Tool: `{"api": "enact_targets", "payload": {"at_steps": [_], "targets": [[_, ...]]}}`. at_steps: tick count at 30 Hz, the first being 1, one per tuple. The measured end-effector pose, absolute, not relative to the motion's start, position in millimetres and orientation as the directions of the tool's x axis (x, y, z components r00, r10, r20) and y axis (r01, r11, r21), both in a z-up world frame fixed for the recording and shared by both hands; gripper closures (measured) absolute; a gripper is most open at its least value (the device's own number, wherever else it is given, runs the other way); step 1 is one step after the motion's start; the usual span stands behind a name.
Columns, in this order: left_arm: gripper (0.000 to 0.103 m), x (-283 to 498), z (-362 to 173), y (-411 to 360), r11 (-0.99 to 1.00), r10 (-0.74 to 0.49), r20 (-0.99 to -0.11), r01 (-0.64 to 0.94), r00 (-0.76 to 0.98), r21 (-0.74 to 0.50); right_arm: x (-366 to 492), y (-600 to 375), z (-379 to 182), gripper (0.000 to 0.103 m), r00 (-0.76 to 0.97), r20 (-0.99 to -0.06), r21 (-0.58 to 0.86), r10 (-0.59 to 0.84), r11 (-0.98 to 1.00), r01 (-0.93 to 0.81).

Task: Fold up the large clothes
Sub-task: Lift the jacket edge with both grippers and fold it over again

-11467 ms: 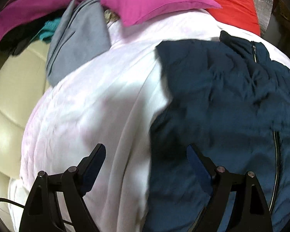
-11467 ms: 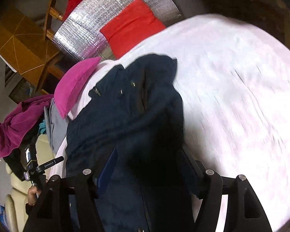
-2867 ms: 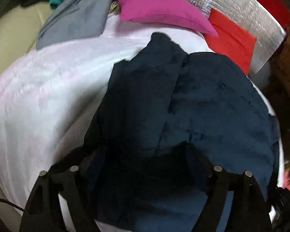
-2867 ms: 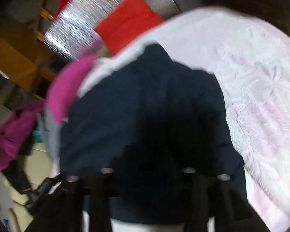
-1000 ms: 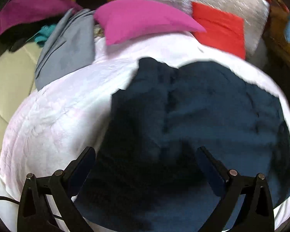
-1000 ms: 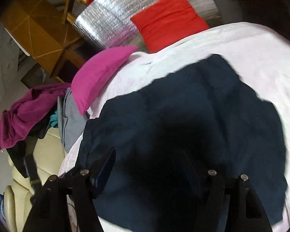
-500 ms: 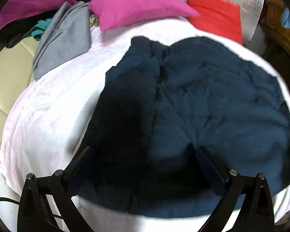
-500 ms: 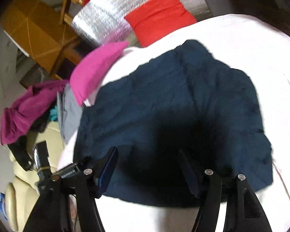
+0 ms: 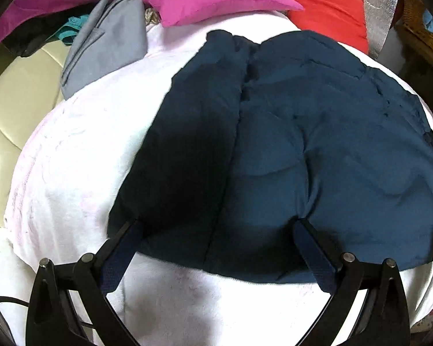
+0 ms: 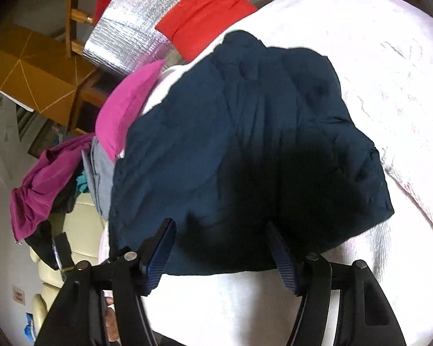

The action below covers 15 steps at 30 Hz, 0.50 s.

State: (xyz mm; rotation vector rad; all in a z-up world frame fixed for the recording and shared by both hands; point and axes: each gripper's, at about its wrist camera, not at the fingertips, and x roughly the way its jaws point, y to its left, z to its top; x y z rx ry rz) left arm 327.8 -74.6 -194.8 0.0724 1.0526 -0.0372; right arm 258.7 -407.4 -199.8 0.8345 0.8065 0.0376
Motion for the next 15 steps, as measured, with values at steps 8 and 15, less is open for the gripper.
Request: {"api": "enact_targets", "payload": {"at_steps": [8,15], "targets": [[0.0,308,-194,-3,0.97,-0.149,-0.877,-0.105,0.457,-0.22,210,-428,-192,0.021,0.753,-0.575,0.719,0.319,0.637,0.279],[0.0,316,-218,20,0.907,-0.3,-0.872,-0.168,0.387,-0.386,209,-440,-225,0.02,0.745,-0.575,0.764,0.339,0.548,0.341]]}}
